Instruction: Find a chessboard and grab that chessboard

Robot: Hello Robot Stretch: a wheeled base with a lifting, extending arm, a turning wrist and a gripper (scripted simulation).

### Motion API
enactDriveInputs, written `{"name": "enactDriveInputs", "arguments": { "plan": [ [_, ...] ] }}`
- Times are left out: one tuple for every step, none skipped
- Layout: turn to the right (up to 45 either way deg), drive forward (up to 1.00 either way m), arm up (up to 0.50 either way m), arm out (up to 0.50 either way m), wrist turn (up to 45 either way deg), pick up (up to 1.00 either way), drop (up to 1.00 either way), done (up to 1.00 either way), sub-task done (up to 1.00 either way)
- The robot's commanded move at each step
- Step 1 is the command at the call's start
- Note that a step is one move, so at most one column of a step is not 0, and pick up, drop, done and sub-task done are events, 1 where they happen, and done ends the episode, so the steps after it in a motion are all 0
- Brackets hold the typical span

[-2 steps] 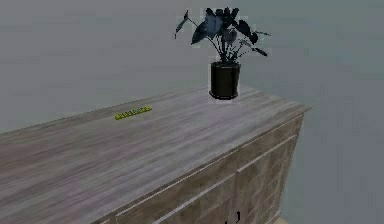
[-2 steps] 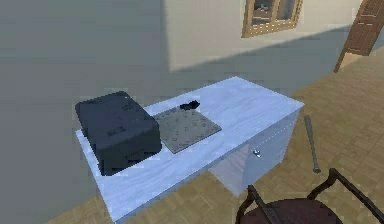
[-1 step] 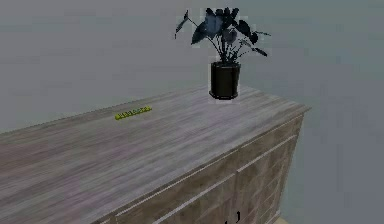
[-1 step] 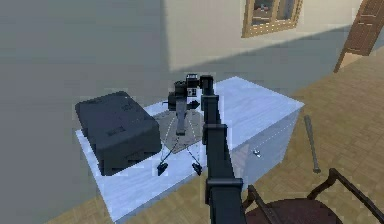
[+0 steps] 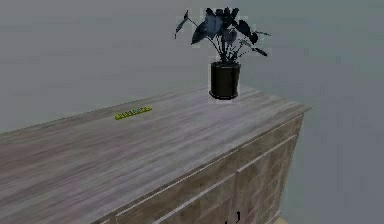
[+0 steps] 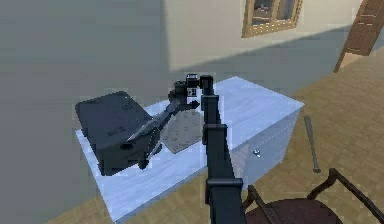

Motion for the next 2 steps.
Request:
{"name": "enactDriveInputs", "arguments": {
  "plan": [
    [0.0,0.0,0.0,0.0,45.0,0.0,0.0,0.0,0.0],
    [0.0,0.0,0.0,0.0,45.0,0.0,0.0,0.0,0.0]
  ]
}}
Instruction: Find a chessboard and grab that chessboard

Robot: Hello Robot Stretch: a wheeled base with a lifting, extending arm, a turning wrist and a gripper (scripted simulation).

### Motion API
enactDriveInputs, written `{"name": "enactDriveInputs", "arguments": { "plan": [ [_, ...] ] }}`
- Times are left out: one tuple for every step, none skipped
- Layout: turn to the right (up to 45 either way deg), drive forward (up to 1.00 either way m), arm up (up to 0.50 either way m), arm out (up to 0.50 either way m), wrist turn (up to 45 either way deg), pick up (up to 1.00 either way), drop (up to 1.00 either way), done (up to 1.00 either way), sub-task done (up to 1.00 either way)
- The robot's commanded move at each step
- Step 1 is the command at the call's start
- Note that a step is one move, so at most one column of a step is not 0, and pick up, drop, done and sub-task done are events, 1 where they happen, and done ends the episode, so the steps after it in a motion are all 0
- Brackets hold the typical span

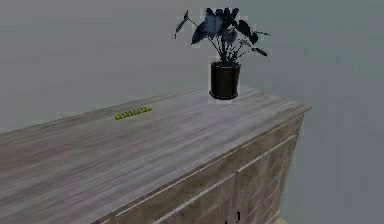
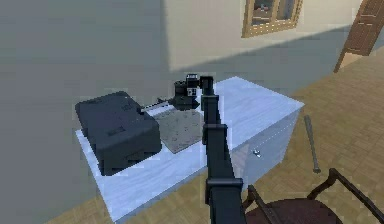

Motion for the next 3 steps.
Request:
{"name": "enactDriveInputs", "arguments": {
  "plan": [
    [0.0,0.0,0.0,0.0,24.0,0.0,0.0,0.0,0.0],
    [0.0,0.0,-0.3,0.0,0.0,0.0,0.0,0.0,0.0],
    [0.0,0.0,0.0,0.0,0.0,1.0,0.0,0.0,0.0]
  ]
}}
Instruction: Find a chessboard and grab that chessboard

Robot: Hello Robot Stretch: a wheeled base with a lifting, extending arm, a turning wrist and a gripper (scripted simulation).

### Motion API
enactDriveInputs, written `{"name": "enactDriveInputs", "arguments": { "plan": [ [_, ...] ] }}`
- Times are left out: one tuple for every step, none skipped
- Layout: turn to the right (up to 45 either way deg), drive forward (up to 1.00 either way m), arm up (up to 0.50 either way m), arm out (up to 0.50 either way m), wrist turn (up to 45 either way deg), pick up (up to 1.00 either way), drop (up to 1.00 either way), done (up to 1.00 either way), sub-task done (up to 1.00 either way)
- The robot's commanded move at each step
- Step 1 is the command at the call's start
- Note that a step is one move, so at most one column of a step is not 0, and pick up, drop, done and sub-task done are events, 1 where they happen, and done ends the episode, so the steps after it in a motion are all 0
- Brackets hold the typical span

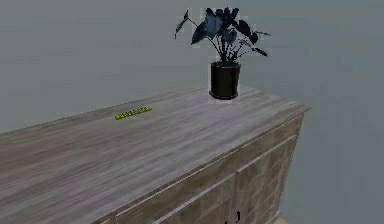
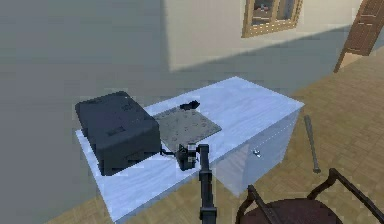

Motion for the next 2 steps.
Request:
{"name": "enactDriveInputs", "arguments": {
  "plan": [
    [0.0,0.0,0.1,0.0,0.0,0.0,0.0,0.0,0.0],
    [0.0,0.0,0.0,0.0,0.0,0.0,0.0,1.0,0.0]
  ]
}}
